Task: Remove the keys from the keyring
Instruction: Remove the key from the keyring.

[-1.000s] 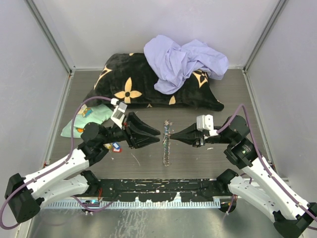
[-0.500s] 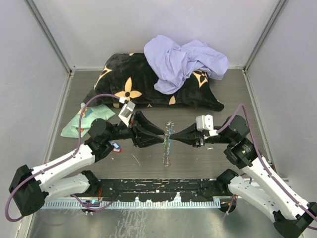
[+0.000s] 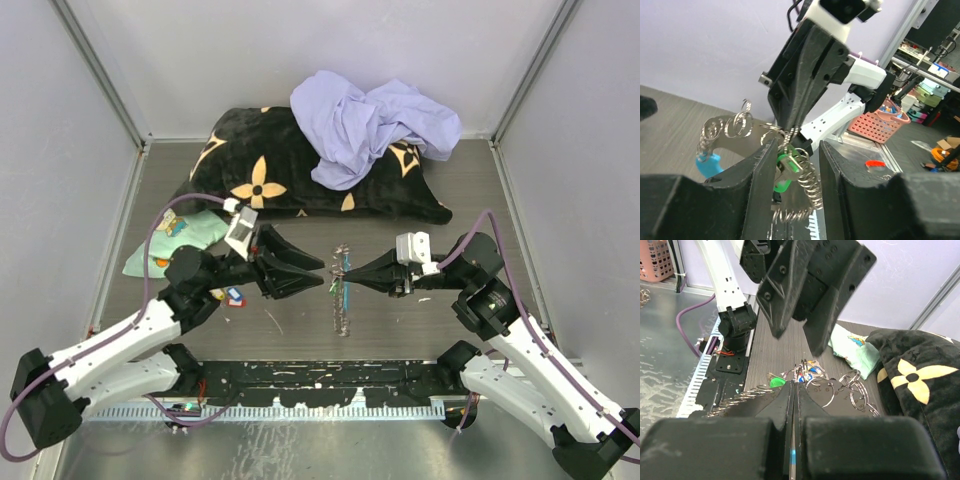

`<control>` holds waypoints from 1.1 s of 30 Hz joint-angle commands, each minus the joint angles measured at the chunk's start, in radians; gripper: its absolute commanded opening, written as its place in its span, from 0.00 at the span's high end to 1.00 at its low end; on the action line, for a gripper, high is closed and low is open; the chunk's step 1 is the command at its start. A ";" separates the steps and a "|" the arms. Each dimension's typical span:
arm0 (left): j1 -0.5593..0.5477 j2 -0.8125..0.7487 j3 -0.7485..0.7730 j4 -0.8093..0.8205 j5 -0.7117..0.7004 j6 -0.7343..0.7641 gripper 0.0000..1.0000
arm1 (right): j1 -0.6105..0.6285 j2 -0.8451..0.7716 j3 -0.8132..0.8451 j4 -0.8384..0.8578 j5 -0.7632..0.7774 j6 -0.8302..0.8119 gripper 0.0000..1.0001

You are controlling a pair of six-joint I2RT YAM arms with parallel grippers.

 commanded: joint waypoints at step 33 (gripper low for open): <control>-0.067 -0.022 0.023 -0.007 -0.012 0.205 0.59 | 0.004 0.005 0.062 0.033 -0.016 -0.023 0.99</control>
